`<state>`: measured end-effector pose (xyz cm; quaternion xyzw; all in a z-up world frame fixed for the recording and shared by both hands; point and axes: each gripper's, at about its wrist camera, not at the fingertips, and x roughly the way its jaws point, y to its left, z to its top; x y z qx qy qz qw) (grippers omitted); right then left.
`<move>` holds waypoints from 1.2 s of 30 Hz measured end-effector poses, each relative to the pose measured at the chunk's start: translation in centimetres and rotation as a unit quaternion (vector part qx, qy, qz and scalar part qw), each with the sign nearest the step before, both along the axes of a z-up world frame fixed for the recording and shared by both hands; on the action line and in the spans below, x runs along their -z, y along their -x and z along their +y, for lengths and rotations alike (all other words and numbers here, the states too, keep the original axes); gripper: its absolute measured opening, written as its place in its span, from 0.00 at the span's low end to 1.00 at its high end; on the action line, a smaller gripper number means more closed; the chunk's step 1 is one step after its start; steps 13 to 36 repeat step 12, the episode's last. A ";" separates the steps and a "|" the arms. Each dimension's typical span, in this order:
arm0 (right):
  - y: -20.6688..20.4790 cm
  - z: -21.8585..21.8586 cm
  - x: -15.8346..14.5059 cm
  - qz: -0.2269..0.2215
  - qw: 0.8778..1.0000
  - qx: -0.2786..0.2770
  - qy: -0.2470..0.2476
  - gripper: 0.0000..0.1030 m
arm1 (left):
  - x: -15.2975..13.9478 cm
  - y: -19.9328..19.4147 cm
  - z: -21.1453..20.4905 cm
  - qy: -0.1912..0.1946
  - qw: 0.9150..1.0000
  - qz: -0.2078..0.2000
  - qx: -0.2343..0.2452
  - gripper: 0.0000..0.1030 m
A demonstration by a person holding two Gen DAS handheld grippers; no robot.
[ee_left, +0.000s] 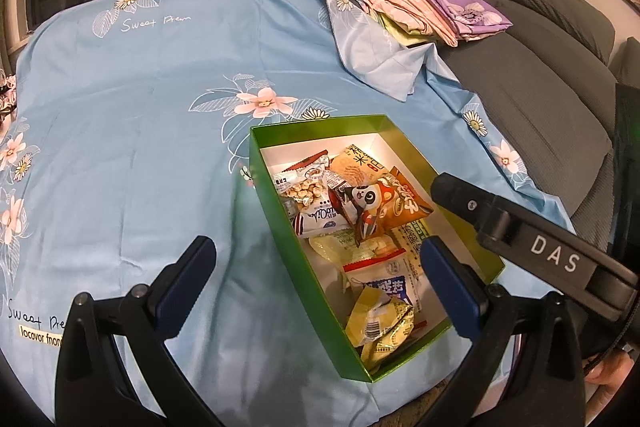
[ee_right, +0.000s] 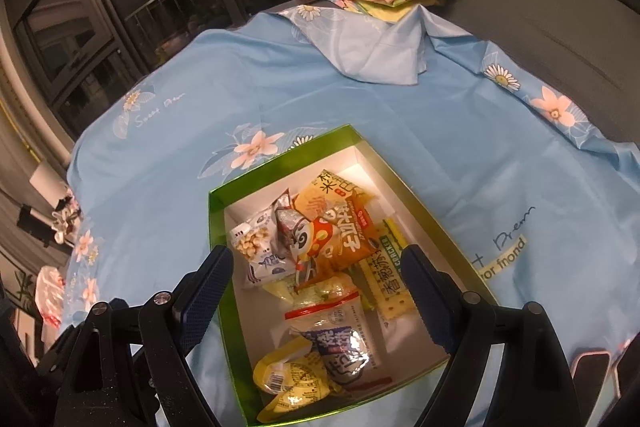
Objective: Organize snacks
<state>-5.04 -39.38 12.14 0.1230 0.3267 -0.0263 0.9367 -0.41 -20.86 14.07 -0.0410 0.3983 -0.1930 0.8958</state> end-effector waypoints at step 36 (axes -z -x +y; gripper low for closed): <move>0.1 0.0 -0.1 0.002 1.000 0.011 0.011 0.83 | 0.1 0.4 0.0 0.000 1.000 0.003 0.005 1.00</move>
